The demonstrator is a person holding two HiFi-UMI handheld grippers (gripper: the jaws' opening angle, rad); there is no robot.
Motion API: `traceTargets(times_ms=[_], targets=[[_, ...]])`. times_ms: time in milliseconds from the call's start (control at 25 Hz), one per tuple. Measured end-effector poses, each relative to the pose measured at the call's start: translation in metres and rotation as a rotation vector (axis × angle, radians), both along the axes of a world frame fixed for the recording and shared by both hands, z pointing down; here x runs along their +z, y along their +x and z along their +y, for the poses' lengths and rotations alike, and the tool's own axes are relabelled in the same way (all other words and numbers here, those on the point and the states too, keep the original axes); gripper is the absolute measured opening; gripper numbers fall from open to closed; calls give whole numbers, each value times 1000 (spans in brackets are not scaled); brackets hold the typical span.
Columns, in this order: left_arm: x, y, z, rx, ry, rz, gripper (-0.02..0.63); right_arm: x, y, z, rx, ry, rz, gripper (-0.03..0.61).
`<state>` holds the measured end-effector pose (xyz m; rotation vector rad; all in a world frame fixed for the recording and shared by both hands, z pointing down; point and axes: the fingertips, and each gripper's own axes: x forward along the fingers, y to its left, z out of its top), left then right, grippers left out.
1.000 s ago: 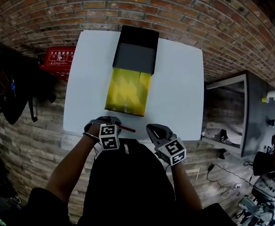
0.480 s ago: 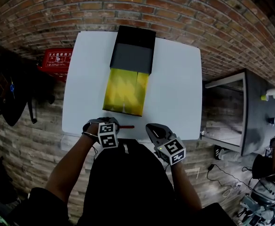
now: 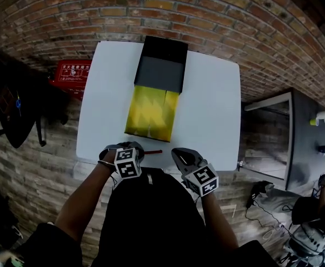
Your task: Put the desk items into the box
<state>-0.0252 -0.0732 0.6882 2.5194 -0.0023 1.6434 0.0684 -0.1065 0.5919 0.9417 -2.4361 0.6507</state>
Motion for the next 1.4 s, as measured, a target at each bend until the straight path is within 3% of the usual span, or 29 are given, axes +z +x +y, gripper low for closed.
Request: traceTargets(times_ms=[360, 720, 1200, 1400], targets=[[-29, 0, -18, -60, 50, 44, 60, -14, -7, -20, -21, 45, -25, 21], [-62, -2, -67, -102, 148, 61, 60, -26, 0, -45, 18, 90, -43, 21], [-51, 8, -118, -161, 191, 26, 60, -27, -17, -68, 1, 104, -29, 21], [-39, 12, -140, -246, 157, 11, 60, -25, -18, -77, -1, 97, -27, 21]])
